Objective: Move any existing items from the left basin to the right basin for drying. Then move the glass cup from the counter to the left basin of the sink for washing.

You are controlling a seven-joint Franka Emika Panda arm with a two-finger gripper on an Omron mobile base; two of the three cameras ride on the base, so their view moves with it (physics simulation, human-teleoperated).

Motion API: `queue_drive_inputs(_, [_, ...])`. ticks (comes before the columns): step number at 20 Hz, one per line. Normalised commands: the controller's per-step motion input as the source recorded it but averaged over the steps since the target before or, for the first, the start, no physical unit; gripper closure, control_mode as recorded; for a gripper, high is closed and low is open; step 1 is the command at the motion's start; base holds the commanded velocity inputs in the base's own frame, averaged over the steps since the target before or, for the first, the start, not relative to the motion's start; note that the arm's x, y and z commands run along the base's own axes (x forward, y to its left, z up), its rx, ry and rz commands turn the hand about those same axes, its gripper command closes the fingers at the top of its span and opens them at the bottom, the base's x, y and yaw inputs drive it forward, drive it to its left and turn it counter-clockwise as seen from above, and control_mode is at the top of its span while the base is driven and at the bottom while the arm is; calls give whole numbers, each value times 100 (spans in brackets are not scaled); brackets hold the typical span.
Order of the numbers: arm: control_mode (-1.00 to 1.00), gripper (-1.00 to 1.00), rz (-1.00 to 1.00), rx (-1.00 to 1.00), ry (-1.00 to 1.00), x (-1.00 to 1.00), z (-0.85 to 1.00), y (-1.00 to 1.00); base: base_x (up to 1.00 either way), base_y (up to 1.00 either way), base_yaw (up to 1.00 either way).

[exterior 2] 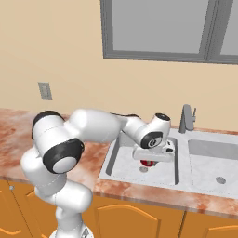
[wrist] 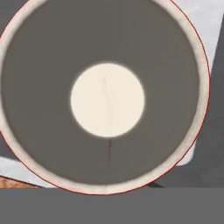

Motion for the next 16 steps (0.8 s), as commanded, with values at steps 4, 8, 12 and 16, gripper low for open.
queue_drive_inputs(4, [-100, 100, -12, 0, 0, -10, 24, -37, 0, 0, 0])
queue_drive_inputs(8, [-100, 100, -15, 0, 0, -6, 19, -43, 0, 0, 0])
queue_drive_inputs(12, [-100, 100, -17, 0, 0, -4, 14, -43, 0, 0, 0])
queue_drive_inputs(16, [-100, 100, -19, 0, 0, 0, 12, -42, 0, 0, 0])
